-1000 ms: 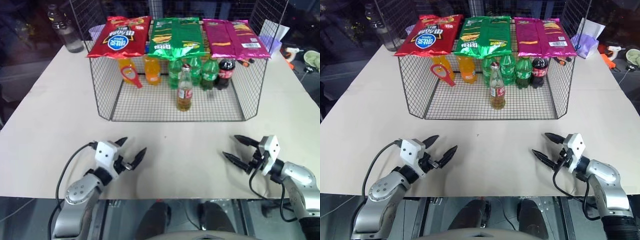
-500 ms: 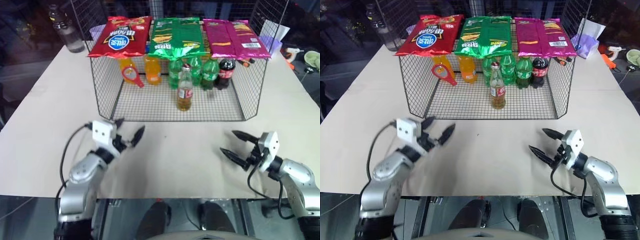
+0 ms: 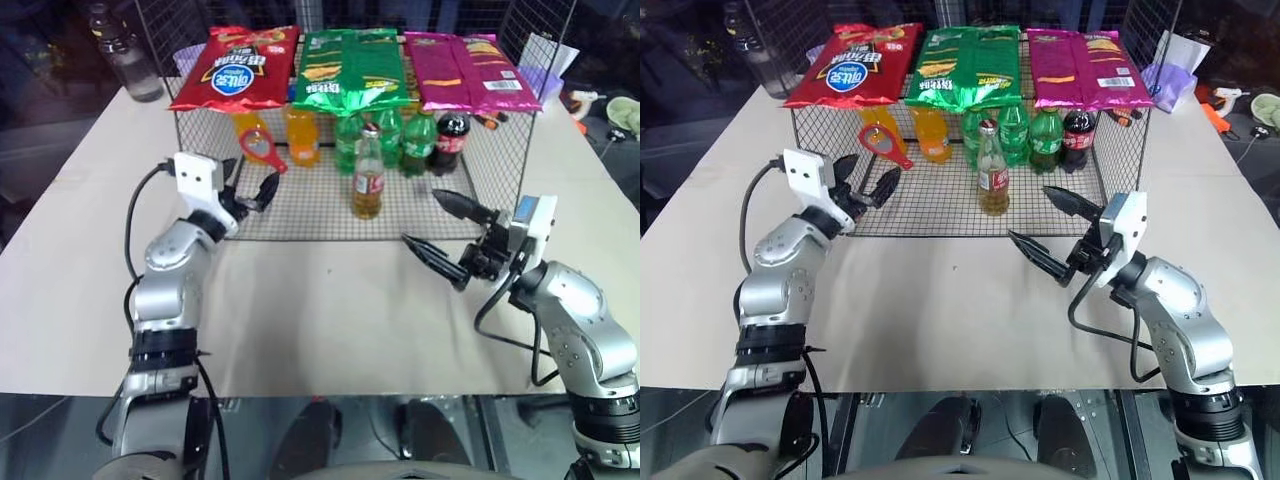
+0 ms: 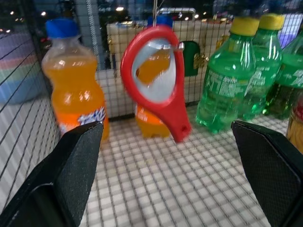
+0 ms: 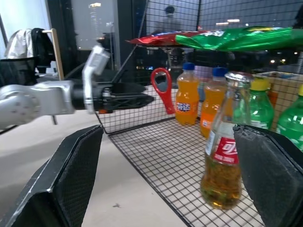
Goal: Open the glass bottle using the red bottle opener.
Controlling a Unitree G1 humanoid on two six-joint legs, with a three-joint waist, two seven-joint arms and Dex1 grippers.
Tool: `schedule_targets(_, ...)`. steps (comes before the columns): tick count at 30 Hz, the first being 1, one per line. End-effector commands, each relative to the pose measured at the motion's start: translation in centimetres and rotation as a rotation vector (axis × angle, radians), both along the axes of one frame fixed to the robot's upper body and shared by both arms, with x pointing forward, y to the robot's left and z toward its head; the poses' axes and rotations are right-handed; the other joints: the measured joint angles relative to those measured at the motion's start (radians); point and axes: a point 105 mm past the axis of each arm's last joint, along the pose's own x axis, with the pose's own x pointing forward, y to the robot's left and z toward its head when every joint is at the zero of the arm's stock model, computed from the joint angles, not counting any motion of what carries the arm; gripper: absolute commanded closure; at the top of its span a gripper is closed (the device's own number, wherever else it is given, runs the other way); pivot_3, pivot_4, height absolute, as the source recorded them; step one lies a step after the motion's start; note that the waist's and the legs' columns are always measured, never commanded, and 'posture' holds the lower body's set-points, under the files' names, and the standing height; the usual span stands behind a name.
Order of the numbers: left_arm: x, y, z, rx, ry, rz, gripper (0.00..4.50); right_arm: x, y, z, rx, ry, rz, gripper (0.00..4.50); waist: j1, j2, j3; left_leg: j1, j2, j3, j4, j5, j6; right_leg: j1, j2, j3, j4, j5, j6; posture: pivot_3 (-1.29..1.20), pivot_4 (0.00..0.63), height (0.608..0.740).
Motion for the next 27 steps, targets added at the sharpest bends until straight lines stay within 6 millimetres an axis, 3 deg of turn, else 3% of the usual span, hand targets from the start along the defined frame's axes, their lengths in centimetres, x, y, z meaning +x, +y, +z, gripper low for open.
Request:
schedule_targets(1, 0.3, 0.4, 2.1, -0.022, -0.076, 0.006, 0.00, -0.9, 0.5, 1.5, -0.002, -0.063, 0.028, 0.05, -0.006, 0.000, 0.000, 0.000, 0.000, 0.000, 0.000, 0.000, 0.000, 0.000, 0.000, 0.000, 0.000, 0.000, 0.000, 0.00, 0.150, 0.740)
schedule_targets(10, 1.7, -0.4, 3.8, -0.100, -0.131, 0.017, 0.00, -0.9, 0.1, 1.0, -0.009, -0.048, 0.005, 0.05, -0.010, 0.000, 0.000, 0.000, 0.000, 0.000, 0.001, 0.000, 0.000, 0.000, 0.001, 0.000, 0.002, 0.000, 0.000, 0.00, 0.150, 0.740)
schedule_targets(27, 1.0, 0.6, 4.1, -0.109, -0.151, 0.050, 0.00, -0.7, 0.0, -0.2, -0.027, -0.021, -0.004, 0.05, -0.010, 0.000, 0.000, 0.000, 0.000, 0.000, 0.001, 0.000, 0.000, -0.001, 0.001, 0.001, 0.003, 0.000, 0.000, 0.00, 0.150, 0.740)
